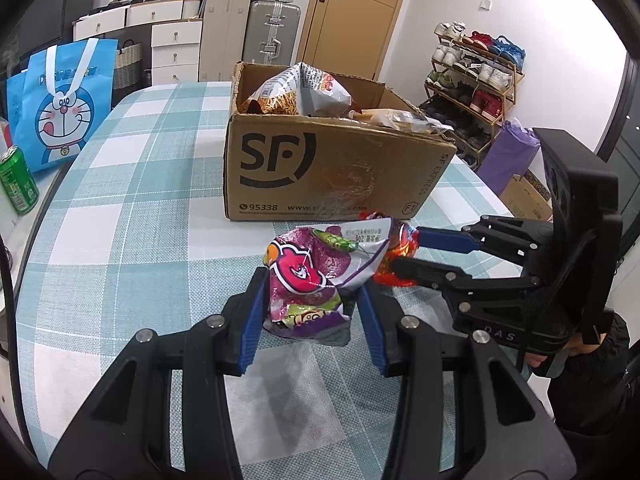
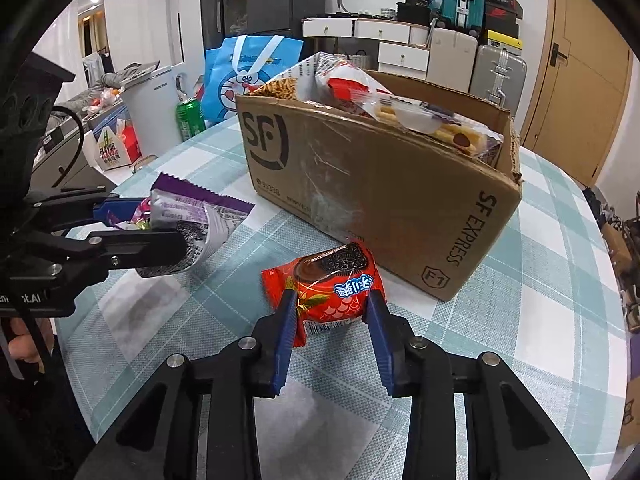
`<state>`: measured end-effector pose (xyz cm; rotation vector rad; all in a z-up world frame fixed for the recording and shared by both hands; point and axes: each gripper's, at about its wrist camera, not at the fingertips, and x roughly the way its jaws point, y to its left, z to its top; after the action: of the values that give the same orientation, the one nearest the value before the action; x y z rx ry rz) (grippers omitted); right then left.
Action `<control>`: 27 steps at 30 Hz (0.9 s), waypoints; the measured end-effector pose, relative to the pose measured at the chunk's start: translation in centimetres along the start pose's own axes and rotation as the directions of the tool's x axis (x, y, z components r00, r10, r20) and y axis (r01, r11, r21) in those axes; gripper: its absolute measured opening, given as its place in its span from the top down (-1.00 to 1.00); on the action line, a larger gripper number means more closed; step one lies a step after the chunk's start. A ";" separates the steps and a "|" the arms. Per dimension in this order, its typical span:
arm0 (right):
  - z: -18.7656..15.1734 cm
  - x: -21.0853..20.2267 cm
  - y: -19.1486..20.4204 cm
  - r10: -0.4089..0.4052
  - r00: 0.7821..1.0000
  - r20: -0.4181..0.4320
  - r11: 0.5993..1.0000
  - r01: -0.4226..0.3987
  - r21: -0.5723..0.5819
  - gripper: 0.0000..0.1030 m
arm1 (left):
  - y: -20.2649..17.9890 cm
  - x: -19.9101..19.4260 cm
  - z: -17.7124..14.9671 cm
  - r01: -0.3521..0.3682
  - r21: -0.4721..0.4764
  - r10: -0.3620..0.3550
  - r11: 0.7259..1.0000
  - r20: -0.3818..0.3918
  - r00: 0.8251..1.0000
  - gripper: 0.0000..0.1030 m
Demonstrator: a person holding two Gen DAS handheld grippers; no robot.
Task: Organize snacks
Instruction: 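Lift and carry Oreo pack and pink candy bag over the box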
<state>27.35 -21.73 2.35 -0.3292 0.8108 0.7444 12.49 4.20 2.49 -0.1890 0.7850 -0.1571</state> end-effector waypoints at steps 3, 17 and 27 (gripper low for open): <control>-0.1 0.3 0.1 0.016 1.000 -0.010 1.000 -0.016 -0.002 0.10 | -0.1 0.0 0.0 0.000 0.002 0.000 1.000 -0.001 1.000 0.21; 0.5 2.0 0.5 0.008 1.000 -0.015 0.999 -0.007 0.040 0.08 | -0.1 0.4 -0.1 -0.003 0.000 0.003 1.000 -0.009 1.000 0.21; 0.8 -0.6 0.3 0.062 0.995 0.080 0.997 -0.065 0.035 0.11 | -0.1 -0.4 0.1 -0.008 -0.004 0.008 1.000 0.015 1.000 0.21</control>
<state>27.30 -21.36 3.29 -0.2392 0.7628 0.7961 12.31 4.23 2.83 -0.1908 0.7715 -0.1460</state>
